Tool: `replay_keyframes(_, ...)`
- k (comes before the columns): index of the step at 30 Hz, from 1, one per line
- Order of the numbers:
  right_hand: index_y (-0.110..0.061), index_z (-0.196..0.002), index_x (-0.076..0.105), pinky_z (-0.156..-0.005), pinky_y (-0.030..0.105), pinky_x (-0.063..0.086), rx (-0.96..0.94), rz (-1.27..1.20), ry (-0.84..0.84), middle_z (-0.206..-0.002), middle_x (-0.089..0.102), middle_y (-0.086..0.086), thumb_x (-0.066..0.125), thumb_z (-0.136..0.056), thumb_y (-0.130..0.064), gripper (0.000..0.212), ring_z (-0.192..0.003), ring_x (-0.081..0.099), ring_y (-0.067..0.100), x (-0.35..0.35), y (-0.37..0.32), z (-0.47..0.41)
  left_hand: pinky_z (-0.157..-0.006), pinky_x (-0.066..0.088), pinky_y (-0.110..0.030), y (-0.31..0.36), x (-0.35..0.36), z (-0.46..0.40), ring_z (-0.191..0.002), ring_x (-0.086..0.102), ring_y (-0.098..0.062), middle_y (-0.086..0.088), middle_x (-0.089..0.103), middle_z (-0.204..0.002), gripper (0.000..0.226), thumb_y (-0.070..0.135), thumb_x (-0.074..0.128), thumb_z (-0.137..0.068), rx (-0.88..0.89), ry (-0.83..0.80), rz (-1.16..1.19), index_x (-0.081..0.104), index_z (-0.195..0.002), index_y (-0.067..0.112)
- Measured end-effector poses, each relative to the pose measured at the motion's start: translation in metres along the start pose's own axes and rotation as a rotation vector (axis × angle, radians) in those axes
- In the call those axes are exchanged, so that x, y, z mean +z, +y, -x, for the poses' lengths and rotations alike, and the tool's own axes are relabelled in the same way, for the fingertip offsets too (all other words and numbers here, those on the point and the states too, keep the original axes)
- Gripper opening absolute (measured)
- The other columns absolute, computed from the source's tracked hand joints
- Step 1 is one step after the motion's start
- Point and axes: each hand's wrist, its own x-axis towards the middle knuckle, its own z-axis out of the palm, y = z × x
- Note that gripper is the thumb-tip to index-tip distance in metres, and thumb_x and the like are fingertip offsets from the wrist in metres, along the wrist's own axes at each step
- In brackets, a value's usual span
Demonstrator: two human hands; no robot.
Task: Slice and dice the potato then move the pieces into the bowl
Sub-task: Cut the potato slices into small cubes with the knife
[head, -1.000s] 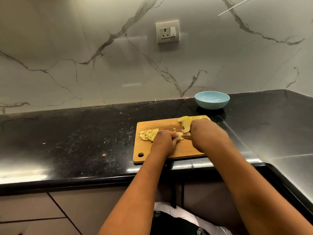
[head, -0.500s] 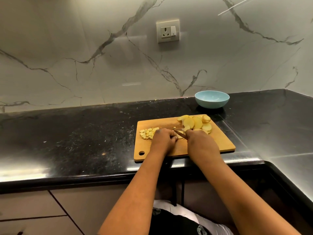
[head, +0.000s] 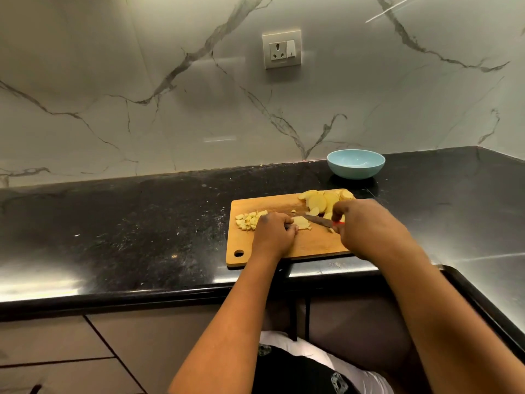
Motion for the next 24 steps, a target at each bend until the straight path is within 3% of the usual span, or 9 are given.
replay_keyframes(2, -0.024, -0.110, 0.061, -0.072, 0.036, 0.057, -0.022, -0.077, 0.118, -0.096, 0.060, 0.004, 0.057, -0.093, -0.011, 0.023, -0.080, 0.059, 0.020, 0.018, -0.005, -0.006, -0.092, 0.050, -0.026, 0.002, 0.000, 0.006, -0.100, 0.066, -0.018, -0.008, 0.073, -0.108, 0.024, 0.013, 0.059, -0.091, 0.016, 0.002, -0.028, 0.074, -0.110, 0.008)
replay_keyframes(7, -0.022, -0.115, 0.057, -0.065, 0.028, 0.042, -0.072, -0.019, 0.144, -0.105, 0.061, 0.007, 0.046, -0.098, -0.012, 0.023, -0.087, 0.059, 0.022, 0.053, -0.016, -0.014, -0.080, 0.045, -0.028, 0.001, 0.001, 0.010, -0.094, 0.063, -0.024, -0.011, 0.072, -0.100, 0.028, 0.009, 0.049, -0.089, 0.050, -0.055, -0.122, 0.075, -0.100, 0.010)
replay_keyframes(11, -0.019, -0.116, 0.058, -0.070, 0.029, 0.047, -0.082, 0.015, 0.066, -0.107, 0.060, 0.008, 0.050, -0.094, -0.006, 0.027, -0.088, 0.058, 0.021, 0.049, -0.022, -0.015, -0.079, 0.044, -0.027, -0.001, 0.002, 0.007, -0.094, 0.061, -0.025, -0.012, 0.070, -0.098, 0.027, 0.010, 0.047, -0.093, 0.063, -0.077, -0.119, 0.074, -0.097, 0.008)
replay_keyframes(16, -0.018, -0.117, 0.059, -0.070, 0.032, 0.048, -0.067, 0.139, -0.032, -0.080, 0.043, 0.000, 0.059, -0.086, 0.000, 0.035, -0.074, 0.048, 0.018, 0.024, -0.011, 0.000, -0.087, 0.047, -0.031, -0.005, 0.002, 0.007, -0.101, 0.058, -0.024, -0.011, 0.068, -0.104, 0.029, 0.009, 0.047, -0.094, 0.083, -0.075, -0.091, 0.073, -0.107, 0.006)
replay_keyframes(19, -0.019, -0.119, 0.056, -0.082, 0.035, 0.054, -0.051, 0.132, -0.074, -0.101, 0.055, 0.004, 0.060, -0.086, -0.002, 0.037, -0.091, 0.056, 0.021, 0.010, -0.004, 0.009, -0.093, 0.049, -0.033, -0.004, 0.001, 0.010, -0.104, 0.059, -0.023, -0.010, 0.070, -0.106, 0.030, 0.009, 0.048, -0.093, 0.096, -0.062, -0.078, 0.073, -0.109, 0.006)
replay_keyframes(24, -0.021, -0.114, 0.057, -0.067, 0.030, 0.049, -0.073, -0.028, 0.137, -0.095, 0.058, 0.005, 0.051, -0.096, -0.010, 0.022, -0.080, 0.056, 0.019, 0.031, -0.016, 0.005, -0.084, 0.053, -0.036, -0.004, -0.001, 0.018, -0.087, 0.065, -0.021, -0.012, 0.072, -0.094, 0.027, 0.009, 0.048, -0.092, 0.101, 0.008, -0.065, 0.074, -0.097, 0.004)
